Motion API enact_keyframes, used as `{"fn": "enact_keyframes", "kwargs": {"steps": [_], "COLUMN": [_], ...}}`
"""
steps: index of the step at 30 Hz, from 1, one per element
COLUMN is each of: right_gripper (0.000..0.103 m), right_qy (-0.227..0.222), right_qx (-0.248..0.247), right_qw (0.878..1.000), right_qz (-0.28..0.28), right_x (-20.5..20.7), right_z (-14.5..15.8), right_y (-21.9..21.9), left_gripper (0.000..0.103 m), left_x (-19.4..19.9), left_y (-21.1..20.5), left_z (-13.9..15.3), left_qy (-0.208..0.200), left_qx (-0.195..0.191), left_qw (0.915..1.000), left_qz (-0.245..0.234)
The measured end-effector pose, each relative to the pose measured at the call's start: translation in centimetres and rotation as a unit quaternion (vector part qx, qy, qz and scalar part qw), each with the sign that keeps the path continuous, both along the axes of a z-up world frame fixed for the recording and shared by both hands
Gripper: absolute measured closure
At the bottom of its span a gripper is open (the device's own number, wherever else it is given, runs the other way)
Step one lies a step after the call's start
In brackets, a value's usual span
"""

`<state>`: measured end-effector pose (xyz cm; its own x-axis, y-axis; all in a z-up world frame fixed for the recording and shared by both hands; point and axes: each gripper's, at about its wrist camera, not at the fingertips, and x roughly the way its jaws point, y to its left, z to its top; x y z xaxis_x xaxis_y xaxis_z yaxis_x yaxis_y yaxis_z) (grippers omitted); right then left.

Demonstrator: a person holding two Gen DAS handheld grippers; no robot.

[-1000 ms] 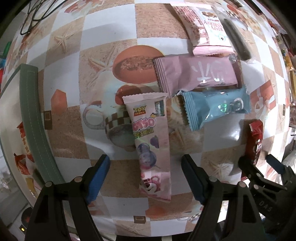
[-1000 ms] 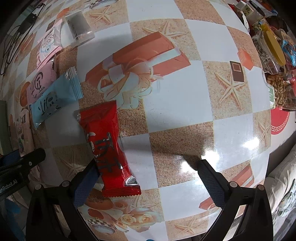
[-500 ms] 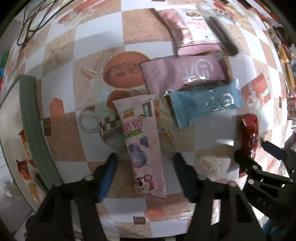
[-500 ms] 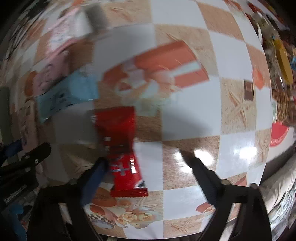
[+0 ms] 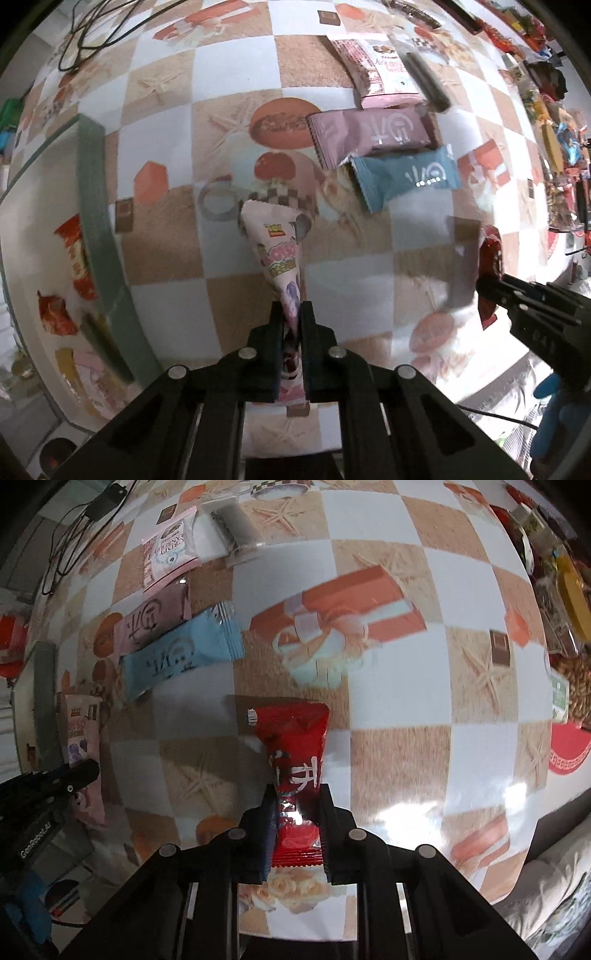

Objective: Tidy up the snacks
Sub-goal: 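Grasp the red packet with the right gripper while the left grasps the pink stick packet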

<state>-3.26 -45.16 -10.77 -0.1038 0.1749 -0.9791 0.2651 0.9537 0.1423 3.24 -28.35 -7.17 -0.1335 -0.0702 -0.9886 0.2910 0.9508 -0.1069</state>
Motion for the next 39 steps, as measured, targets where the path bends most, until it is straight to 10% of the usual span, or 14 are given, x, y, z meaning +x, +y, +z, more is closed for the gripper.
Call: {"fn": "enact_keyframes", "kwargs": {"steps": [16, 21, 28, 33, 39], "right_gripper": [0.082, 0.082, 0.082, 0.081, 0.081], "right_qy": [-0.033, -0.034, -0.026, -0.024, -0.027], "right_qx": [0.027, 0.027, 0.025, 0.024, 0.025], "right_qw": [0.999, 0.999, 0.999, 0.999, 0.999], "right_qz": [0.021, 0.031, 0.025, 0.020, 0.026], "right_x": [0.4, -0.3, -1.2, -1.8, -1.5], "right_z": [4.2, 5.0, 4.9, 5.1, 5.2], "right_y": [3.5, 4.3, 3.3, 2.7, 2.9], "left_gripper": [0.094, 0.046, 0.044, 0.093, 0.095], "left_x": [-3.0, -3.4, -5.3, -5.3, -4.8], "left_y": [5.9, 5.9, 4.2, 4.6, 6.5], "left_z": [4.3, 3.4, -1.8, -2.2, 0.5], "left_qy": [-0.019, -0.050, -0.018, -0.008, -0.022], "left_qx": [-0.033, 0.009, 0.061, 0.039, -0.012], "left_qw": [0.9992, 0.9975, 0.9918, 0.9951, 0.9984], "left_qz": [0.008, -0.050, -0.111, -0.091, -0.051]}}
